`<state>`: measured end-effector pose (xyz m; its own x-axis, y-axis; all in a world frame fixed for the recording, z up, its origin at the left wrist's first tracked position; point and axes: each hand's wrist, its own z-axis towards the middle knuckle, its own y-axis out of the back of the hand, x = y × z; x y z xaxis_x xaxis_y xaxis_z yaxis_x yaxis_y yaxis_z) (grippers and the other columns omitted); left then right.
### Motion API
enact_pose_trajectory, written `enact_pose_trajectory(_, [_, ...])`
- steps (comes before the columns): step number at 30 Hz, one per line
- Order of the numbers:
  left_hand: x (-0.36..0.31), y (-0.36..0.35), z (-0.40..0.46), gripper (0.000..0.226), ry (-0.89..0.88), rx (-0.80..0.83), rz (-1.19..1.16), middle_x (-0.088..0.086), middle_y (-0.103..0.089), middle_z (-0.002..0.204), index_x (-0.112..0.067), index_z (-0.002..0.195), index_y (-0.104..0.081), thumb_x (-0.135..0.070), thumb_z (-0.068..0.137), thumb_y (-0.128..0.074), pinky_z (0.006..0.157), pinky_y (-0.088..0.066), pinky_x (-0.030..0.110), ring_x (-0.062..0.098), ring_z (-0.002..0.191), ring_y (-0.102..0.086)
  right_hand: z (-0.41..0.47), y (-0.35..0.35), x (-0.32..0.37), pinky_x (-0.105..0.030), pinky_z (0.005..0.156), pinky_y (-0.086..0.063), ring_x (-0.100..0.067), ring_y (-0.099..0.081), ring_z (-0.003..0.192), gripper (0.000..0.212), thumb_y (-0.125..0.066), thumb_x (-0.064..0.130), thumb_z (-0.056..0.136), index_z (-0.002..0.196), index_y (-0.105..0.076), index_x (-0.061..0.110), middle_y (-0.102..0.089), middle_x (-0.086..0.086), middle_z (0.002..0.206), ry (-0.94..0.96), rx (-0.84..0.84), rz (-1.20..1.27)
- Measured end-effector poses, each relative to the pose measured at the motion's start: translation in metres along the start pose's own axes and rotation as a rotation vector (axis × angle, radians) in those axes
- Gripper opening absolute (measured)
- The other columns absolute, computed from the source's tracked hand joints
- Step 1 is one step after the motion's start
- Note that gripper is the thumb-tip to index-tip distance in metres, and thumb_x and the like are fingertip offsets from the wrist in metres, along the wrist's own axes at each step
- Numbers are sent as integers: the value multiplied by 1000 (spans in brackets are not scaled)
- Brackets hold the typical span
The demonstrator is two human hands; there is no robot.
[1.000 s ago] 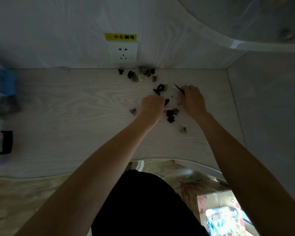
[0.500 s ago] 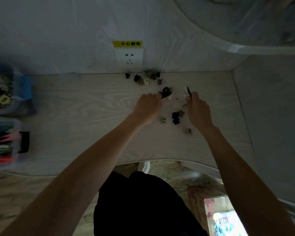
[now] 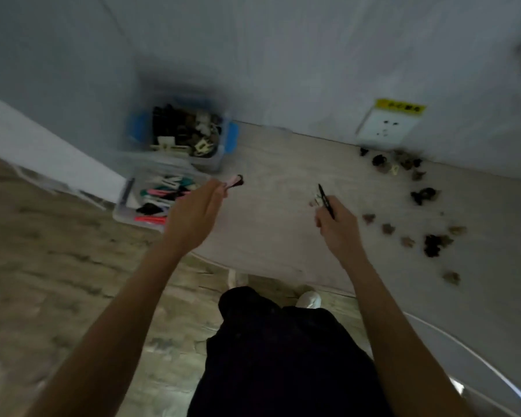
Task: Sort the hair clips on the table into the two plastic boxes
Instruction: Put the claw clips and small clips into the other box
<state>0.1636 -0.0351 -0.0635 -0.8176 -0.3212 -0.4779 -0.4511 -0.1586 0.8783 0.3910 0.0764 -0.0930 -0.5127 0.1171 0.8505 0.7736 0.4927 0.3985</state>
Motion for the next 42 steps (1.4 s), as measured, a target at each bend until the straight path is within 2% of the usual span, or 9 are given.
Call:
enact_pose_trajectory(5, [92,34,-10,44,-1,41,165,14,-65,96,-9,106,-61,-39,96,-30,83,-46,43,32,91,-61,6,-74,67,-28,51,-36,-19,-46,55,12,-44,12,95,94,-55,8,-55,-12,69,281,173,-110])
enact_pose_trajectory(10, [140,42,1,39,-5,23,282,10,-64,85,-19,104,-68,-40,88,-39,66,-47,40,34,80,-59,21,-150,107,-28,55,-40,-19,-53,69,26,-44,16,96,118,-56,9,-62,-9,84,479,203,-336])
enact_pose_trajectory(14, [156,33,-1,37,10,24,220,7,-67,106,-19,109,-65,-40,83,-49,80,-45,40,30,98,-61,33,-198,118,-40,71,-51,-28,-61,89,28,-43,19,95,119,-57,14,-66,-11,102,509,130,-513])
enact_pose_trajectory(20, [154,37,-12,22,176,-246,-87,10,-65,98,-8,99,-63,-22,92,-48,80,-42,30,28,91,-58,32,-224,118,-40,93,-40,-27,-49,116,35,-54,22,90,125,-53,15,-59,-8,123,536,199,-720])
enact_pose_trajectory(23, [141,43,-16,22,247,-318,-142,11,-64,92,-6,96,-59,-24,91,-48,75,-49,39,28,86,-58,18,-204,111,-38,92,-42,-28,-51,113,31,-54,15,89,119,-57,11,-59,-9,122,549,128,-638])
enact_pose_trajectory(27, [103,43,-9,25,62,-233,-182,10,-62,94,-8,99,-58,-29,91,-46,74,-45,32,24,87,-57,-5,-154,91,-31,79,-48,-25,-59,98,21,-56,12,87,106,-65,11,-66,-7,105,559,-87,-470])
enact_pose_trajectory(31, [40,14,10,23,-264,-47,-246,5,-62,99,-9,104,-59,-24,91,-48,81,-36,16,13,93,-52,-25,-84,44,-19,82,-40,-18,-55,99,21,-57,11,85,104,-66,14,-66,-5,104,459,-284,-503])
enact_pose_trajectory(35, [-28,-45,28,28,-450,203,-243,4,-60,112,-12,108,-58,-15,80,-61,88,-44,29,21,107,-51,-47,-13,-22,-15,87,-32,-27,-56,103,16,-58,6,82,90,-70,12,-66,-9,107,169,-475,-443])
enact_pose_trajectory(42, [-114,-140,45,76,-247,561,-102,10,-27,147,-18,144,-23,-34,83,-65,107,-33,39,28,134,-30,-72,88,-106,-42,97,-37,-38,-39,119,49,-64,7,79,126,-52,11,-43,-20,133,-309,-643,-454])
